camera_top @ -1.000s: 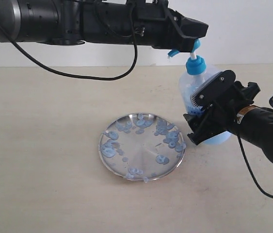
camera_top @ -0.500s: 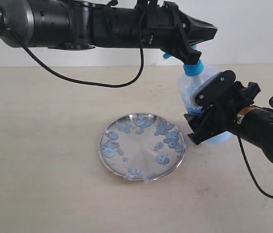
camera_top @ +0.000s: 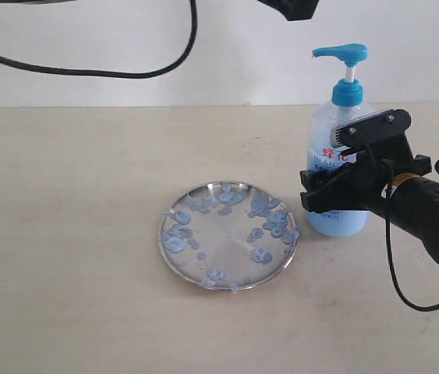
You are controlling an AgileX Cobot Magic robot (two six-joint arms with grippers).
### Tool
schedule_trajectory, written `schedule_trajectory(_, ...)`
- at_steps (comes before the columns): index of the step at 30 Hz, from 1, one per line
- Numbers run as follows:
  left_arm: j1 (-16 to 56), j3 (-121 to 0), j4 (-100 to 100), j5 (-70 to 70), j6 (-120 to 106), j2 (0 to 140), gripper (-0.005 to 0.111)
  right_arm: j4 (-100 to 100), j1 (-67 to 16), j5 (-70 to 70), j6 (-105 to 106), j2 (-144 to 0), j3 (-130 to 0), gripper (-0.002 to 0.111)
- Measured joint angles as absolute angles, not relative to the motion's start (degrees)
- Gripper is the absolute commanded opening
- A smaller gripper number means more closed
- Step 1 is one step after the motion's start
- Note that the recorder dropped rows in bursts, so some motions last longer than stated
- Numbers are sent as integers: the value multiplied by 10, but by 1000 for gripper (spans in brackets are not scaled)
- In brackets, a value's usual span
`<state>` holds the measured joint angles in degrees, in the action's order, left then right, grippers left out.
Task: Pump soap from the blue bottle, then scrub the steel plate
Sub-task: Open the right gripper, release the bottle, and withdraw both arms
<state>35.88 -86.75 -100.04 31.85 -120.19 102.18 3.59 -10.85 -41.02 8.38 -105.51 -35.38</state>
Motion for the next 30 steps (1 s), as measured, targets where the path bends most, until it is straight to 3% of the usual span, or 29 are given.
schedule_trajectory(8,359,-674,-998,191,-1206,840,4,30,-107,-415,63,-1056,-351,1)
schedule_trajectory(16,359,-468,-995,-81,-1111,554,4,30,-107,-419,53,-1056,-350,2)
schedule_trajectory(18,359,-408,-995,-149,-1052,437,4,31,-107,-416,53,-1056,-350,19)
schedule_trajectory(19,359,-394,-995,-164,-1034,405,4,30,-107,-415,53,-1056,-350,52)
schedule_trajectory(20,359,-360,-995,-196,-1013,328,4,22,-107,-415,53,-1056,-350,68)
schedule_trajectory(21,359,-347,-995,-207,-1009,299,4,19,-107,-416,53,-1056,-350,105)
schedule_trajectory(24,359,-264,-995,-227,-1004,183,4,11,-107,-489,45,-1053,-352,104)
schedule_trajectory(30,359,-203,-998,-252,-1004,139,4,11,-107,-567,-16,-1042,-354,104)
